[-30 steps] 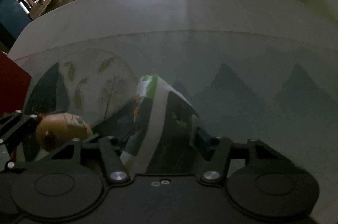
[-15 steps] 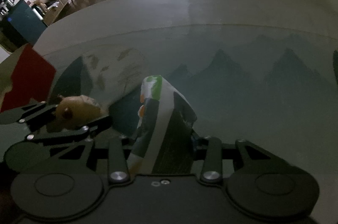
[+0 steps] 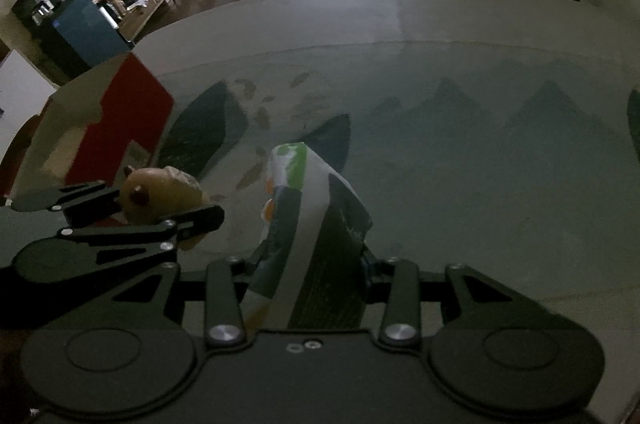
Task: Organize objects
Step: 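Carry plush toy in left tool and snack bag in right tool over box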
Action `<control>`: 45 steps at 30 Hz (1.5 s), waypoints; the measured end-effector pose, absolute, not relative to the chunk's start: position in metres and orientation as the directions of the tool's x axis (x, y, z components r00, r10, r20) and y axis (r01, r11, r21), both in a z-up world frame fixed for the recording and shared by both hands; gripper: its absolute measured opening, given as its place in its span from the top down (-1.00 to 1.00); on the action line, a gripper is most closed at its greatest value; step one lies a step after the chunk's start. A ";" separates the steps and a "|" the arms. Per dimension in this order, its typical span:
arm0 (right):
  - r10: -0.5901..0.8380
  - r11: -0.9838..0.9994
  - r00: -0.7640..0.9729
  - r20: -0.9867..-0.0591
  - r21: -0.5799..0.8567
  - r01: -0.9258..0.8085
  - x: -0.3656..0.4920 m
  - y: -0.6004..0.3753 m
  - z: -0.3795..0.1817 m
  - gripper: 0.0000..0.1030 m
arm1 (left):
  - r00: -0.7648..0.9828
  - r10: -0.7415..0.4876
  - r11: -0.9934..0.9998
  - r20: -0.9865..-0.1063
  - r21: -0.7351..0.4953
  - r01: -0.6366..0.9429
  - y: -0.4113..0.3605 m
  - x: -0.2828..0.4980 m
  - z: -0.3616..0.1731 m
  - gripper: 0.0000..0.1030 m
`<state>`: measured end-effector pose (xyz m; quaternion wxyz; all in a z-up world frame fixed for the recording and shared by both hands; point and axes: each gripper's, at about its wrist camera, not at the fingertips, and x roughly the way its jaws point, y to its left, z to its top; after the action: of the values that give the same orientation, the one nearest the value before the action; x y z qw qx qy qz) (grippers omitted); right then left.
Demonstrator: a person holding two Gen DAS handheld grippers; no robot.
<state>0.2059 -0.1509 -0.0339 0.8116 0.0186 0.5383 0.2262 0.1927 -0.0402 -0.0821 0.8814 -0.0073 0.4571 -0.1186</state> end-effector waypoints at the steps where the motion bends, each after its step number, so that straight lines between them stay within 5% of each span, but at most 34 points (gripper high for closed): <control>1: 0.390 0.895 0.317 -0.864 0.275 -0.353 0.203 -0.149 -0.031 0.23 | 0.555 -0.219 0.971 -0.802 -0.125 0.202 -0.038 0.189 -0.080 0.10; 25: 0.414 0.876 0.375 -0.829 0.252 -0.410 0.155 0.003 0.021 0.22 | 0.583 -0.276 0.956 -0.764 -0.158 0.246 0.112 0.136 -0.028 0.10; 45: 0.396 0.854 0.413 -0.820 0.164 -0.494 0.191 0.152 0.015 0.20 | 0.617 -0.124 0.987 -0.777 -0.031 0.159 0.250 0.167 -0.028 0.10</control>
<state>0.1909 0.1517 0.0149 0.8391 -0.0517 0.4721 0.2653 0.1674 0.2500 -0.0276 0.8990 0.0206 0.4304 -0.0788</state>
